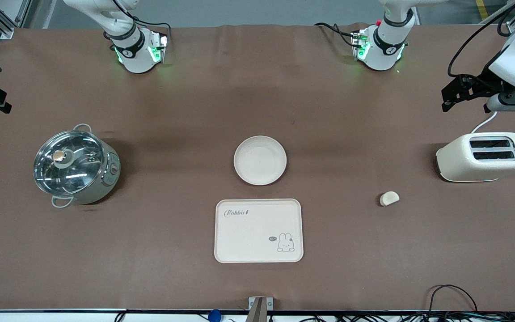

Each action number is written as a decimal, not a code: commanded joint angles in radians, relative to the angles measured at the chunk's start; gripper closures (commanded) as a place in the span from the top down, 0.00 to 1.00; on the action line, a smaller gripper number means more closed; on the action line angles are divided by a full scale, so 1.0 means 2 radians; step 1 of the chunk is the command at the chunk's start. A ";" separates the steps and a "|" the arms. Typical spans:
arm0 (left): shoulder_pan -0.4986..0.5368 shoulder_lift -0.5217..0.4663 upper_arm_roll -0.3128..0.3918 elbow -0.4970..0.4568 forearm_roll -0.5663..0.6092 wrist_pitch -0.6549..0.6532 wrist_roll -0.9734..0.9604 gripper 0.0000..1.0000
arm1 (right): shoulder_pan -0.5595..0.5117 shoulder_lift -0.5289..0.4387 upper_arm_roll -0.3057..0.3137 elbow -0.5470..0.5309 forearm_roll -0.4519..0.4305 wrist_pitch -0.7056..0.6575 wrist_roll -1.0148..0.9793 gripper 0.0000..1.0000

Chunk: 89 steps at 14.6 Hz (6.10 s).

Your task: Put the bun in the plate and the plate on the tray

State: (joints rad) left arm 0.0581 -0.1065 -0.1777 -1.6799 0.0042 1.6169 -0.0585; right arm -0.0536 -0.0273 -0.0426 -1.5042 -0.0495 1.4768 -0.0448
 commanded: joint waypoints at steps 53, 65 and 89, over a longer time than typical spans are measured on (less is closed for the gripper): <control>-0.131 0.409 -0.157 0.026 0.016 0.335 -0.639 0.48 | 0.404 0.287 0.000 -0.263 0.318 0.627 0.230 0.99; -0.166 0.422 -0.153 0.025 0.021 0.380 -0.710 1.00 | 0.404 0.287 0.000 -0.265 0.318 0.627 0.228 0.99; -0.017 0.076 -0.009 0.061 0.068 0.009 -0.081 1.00 | 0.361 0.248 -0.002 -0.206 0.323 0.536 0.309 0.01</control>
State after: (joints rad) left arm 0.0888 0.1031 -0.2880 -1.5245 0.1707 1.6705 -0.3036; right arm 0.7027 0.4868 -0.0545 -1.9458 0.5758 2.5694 0.5570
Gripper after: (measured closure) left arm 0.000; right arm 0.960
